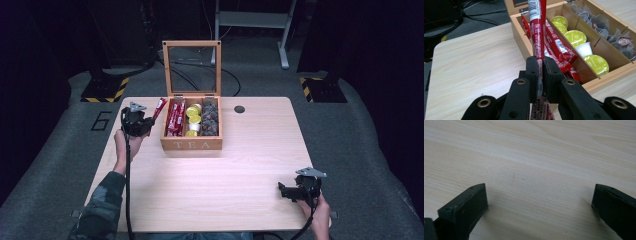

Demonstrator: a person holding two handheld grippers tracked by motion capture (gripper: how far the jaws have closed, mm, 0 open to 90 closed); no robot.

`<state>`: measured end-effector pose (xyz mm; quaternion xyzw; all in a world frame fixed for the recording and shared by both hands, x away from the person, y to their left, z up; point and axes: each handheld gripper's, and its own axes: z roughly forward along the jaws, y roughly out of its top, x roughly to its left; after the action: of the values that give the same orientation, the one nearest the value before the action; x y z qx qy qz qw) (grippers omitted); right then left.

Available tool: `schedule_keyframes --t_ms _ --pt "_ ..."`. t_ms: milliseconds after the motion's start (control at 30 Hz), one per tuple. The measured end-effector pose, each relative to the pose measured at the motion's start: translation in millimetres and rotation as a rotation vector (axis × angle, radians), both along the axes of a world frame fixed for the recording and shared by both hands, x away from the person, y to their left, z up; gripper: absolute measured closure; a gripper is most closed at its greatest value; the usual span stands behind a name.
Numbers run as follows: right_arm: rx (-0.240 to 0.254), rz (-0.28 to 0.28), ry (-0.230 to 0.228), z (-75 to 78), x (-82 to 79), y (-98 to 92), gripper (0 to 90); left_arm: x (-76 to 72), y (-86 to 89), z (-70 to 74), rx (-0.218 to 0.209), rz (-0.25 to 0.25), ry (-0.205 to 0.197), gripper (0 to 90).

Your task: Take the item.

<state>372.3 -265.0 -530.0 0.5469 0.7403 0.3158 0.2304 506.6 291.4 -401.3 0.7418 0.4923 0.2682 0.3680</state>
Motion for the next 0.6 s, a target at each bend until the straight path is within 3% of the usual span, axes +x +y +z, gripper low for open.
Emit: schedule_keyframes --t_ms 600 --pt "0.000 0.000 -0.001 0.0 0.0 0.0 0.0 -11.9 22.1 -13.5 -0.015 0.045 0.003 83.0"
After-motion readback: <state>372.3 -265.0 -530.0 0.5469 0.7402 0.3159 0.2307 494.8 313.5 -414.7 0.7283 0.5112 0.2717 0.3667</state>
